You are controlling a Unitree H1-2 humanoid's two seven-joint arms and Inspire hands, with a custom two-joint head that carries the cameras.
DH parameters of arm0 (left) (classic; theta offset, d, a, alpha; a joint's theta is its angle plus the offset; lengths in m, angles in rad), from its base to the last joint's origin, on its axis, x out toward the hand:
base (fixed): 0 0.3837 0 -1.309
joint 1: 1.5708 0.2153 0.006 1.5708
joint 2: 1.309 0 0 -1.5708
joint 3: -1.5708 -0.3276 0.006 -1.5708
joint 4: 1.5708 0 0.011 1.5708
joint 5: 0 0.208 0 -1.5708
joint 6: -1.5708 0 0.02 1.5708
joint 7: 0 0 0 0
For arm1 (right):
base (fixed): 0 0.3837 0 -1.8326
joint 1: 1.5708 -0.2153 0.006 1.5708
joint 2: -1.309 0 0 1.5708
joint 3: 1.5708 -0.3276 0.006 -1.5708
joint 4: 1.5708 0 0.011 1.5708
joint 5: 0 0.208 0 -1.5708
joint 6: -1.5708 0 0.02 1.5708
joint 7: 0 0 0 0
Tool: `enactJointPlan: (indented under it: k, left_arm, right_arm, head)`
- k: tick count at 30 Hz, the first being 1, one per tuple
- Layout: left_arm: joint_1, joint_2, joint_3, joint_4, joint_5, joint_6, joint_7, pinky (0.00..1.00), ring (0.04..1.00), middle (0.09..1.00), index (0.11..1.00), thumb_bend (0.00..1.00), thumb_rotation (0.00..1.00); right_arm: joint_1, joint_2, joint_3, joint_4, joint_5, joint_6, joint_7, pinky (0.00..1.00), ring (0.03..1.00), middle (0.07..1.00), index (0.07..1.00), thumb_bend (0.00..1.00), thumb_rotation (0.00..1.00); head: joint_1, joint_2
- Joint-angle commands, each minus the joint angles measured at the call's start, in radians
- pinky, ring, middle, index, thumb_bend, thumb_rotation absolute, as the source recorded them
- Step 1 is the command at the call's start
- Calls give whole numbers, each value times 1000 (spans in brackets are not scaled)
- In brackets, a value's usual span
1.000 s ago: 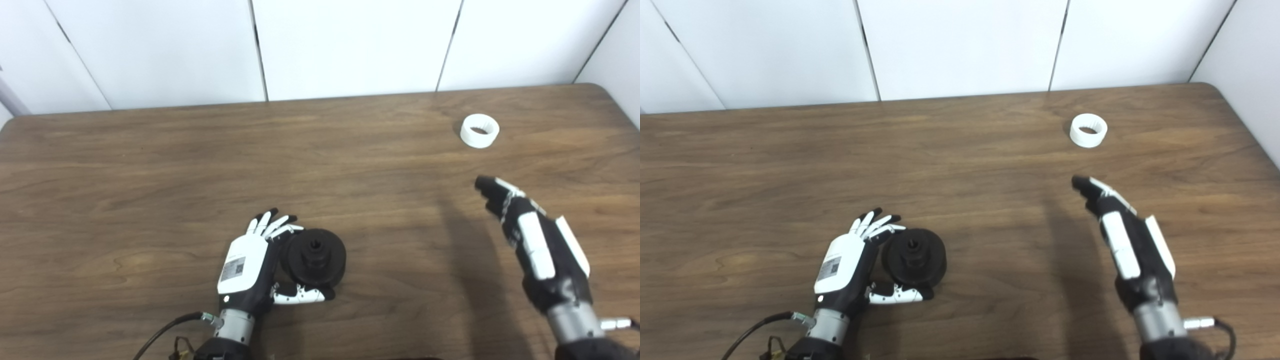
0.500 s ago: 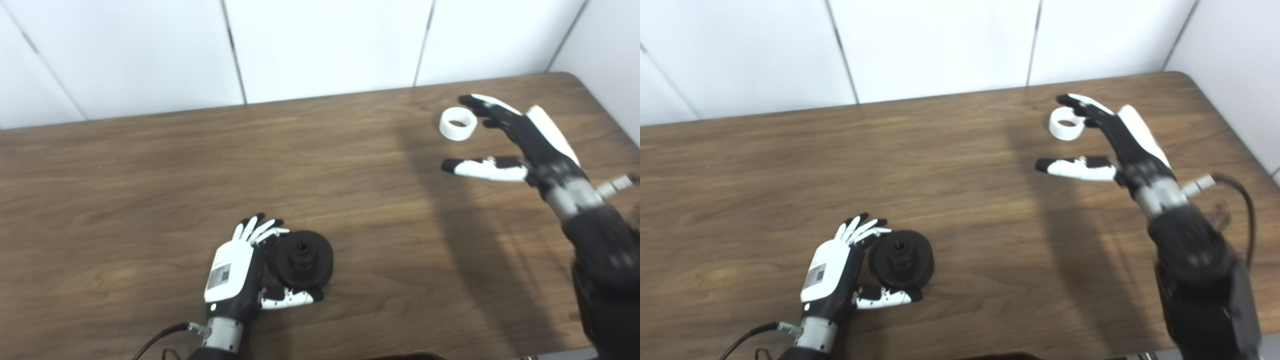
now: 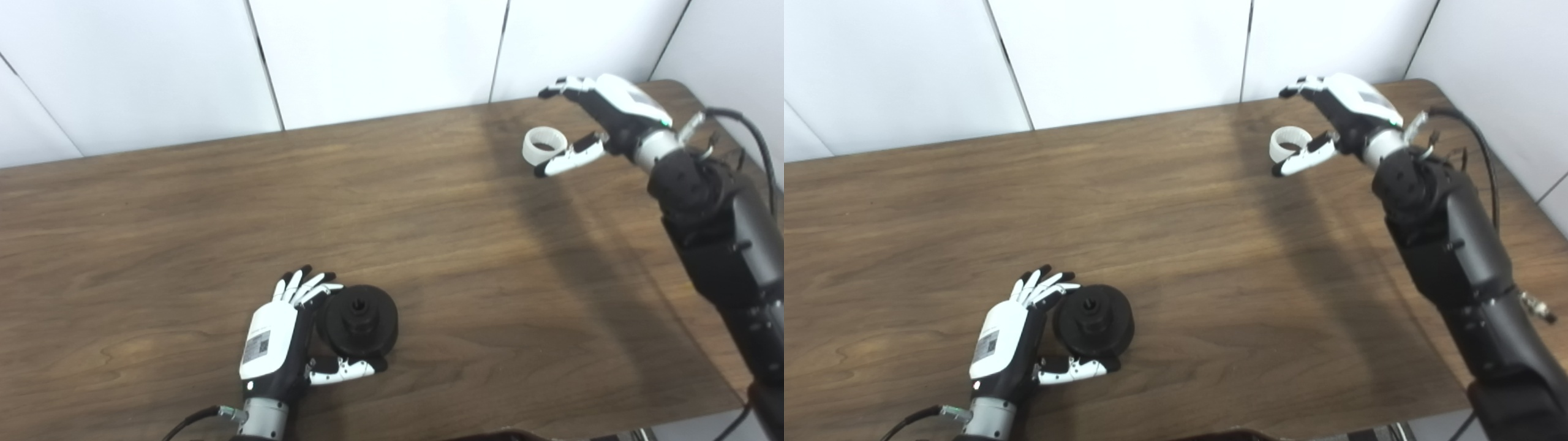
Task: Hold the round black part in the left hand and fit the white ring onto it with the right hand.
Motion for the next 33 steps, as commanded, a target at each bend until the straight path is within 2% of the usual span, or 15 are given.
enactJointPlan:
  k: [1,5,15,24,33]
  left_arm:
    - [30,23,1,39,26,11,-15,1000,969,864,486,522,59]
    - [37,23,6,55,30,1,3,1000,966,865,486,522,59]
    - [53,30,18,76,33,-32,39,1000,962,863,486,521,60]
    - [58,28,24,94,37,-49,56,1000,964,865,486,521,62]
    - [57,12,22,87,50,-37,47,1000,963,866,487,521,62]
  right_arm:
    - [-58,-37,1,15,-12,-47,-46,988,1000,968,863,866,241]
    - [-97,-65,30,75,-18,-70,-44,1000,1000,972,869,854,253]
    - [-206,-93,119,212,-40,-57,-17,995,1000,980,884,854,244]
    - [-286,-93,190,324,-70,-40,5,981,1000,978,881,890,253]
    - [-319,-75,238,402,-81,-48,3,988,1000,976,864,906,251]
  head:
    - [-5,-4]
    - [-23,-22]
    - [-47,-55]
    - [-40,-64]
    - [-33,-66]
